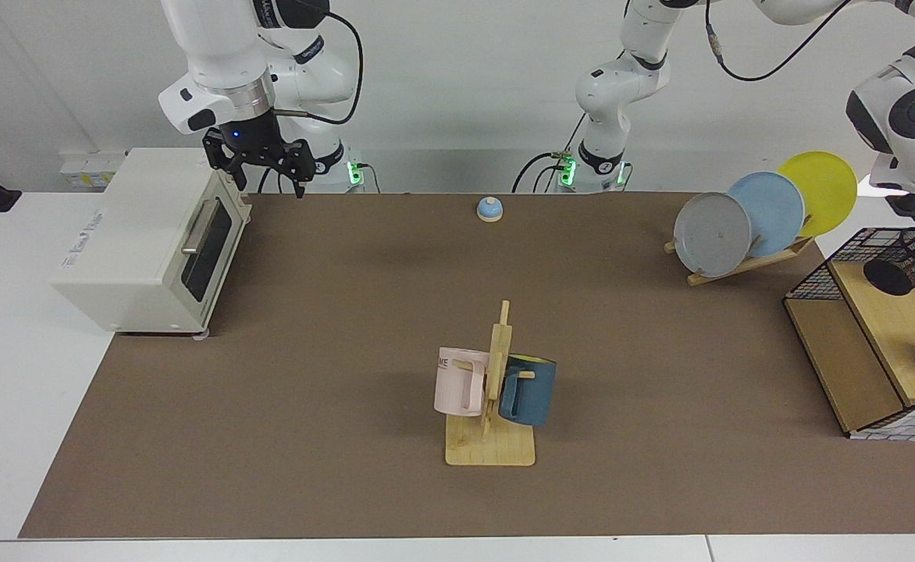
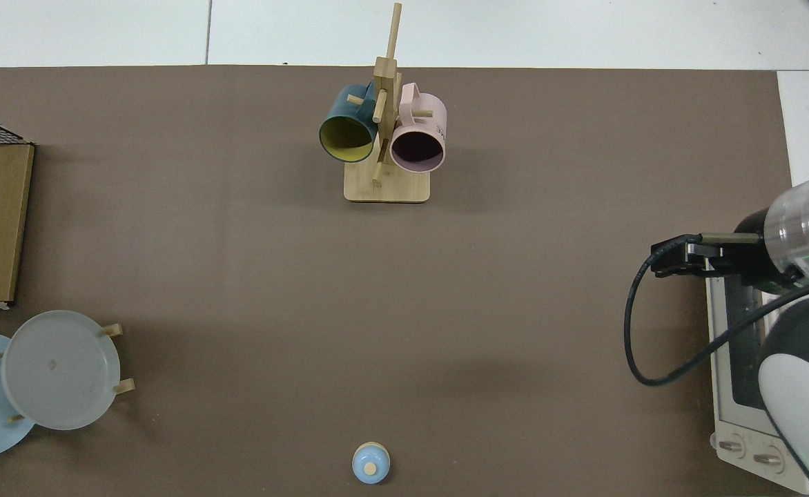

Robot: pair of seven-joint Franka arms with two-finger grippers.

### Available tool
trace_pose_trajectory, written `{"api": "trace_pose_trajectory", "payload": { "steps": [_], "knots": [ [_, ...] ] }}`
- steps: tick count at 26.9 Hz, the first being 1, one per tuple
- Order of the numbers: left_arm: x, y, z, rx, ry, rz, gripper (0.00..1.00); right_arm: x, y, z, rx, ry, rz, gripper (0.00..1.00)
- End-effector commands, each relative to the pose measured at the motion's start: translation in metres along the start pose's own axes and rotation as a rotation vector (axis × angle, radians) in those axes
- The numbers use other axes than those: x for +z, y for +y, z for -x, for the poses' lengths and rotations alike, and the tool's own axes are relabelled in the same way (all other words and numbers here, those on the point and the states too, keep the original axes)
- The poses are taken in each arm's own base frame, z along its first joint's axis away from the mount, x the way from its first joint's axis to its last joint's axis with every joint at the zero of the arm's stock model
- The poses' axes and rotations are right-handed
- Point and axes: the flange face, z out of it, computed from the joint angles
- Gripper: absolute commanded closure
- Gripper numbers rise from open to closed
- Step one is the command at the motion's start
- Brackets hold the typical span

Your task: Put markers into pen holder

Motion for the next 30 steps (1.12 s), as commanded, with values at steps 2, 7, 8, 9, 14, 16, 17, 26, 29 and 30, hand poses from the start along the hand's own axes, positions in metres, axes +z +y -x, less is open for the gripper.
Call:
{"api": "trace_pose_trajectory", "payload": {
  "steps": [2, 7, 8, 9, 14, 16, 17, 26, 29, 30],
  "knots": [
    [0.004, 0.004, -0.009, 0.012, 0.027, -0.009, 1.00, 0.001, 0.003, 0.003, -0.017, 0.012, -0.009, 0.00],
    [0.008, 0.004, -0.014, 0.002, 0.064, -0.001, 1.00, 0.001, 0.003, 0.003, -0.017, 0.012, -0.009, 0.00],
    [0.011, 0.006, -0.014, -0.008, 0.084, 0.005, 1.00, 0.001, 0.003, 0.003, -0.017, 0.012, -0.009, 0.00],
    [0.017, 0.009, -0.012, -0.022, 0.104, 0.017, 1.00, 0.000, 0.003, 0.003, -0.016, 0.013, -0.009, 0.00],
    [0.021, 0.011, -0.019, -0.034, 0.153, 0.034, 1.00, 0.001, 0.003, 0.003, -0.017, 0.012, -0.009, 0.00],
    [0.022, 0.012, -0.019, -0.036, 0.153, 0.032, 1.00, 0.000, 0.003, 0.003, -0.016, 0.013, -0.009, 0.00],
    [0.023, 0.012, -0.018, -0.037, 0.153, 0.032, 1.00, 0.001, 0.003, 0.003, -0.017, 0.012, -0.009, 0.00],
    [0.034, 0.011, -0.029, -0.019, 0.165, 0.038, 1.00, 0.001, 0.003, 0.003, -0.017, 0.012, -0.009, 0.00],
    [0.035, 0.011, -0.030, -0.019, 0.167, 0.039, 1.00, 0.000, 0.003, 0.003, -0.016, 0.013, -0.009, 0.00],
    [0.035, 0.011, -0.030, -0.019, 0.167, 0.039, 1.00, 0.001, 0.003, 0.003, -0.017, 0.012, -0.009, 0.00]
  ]
}}
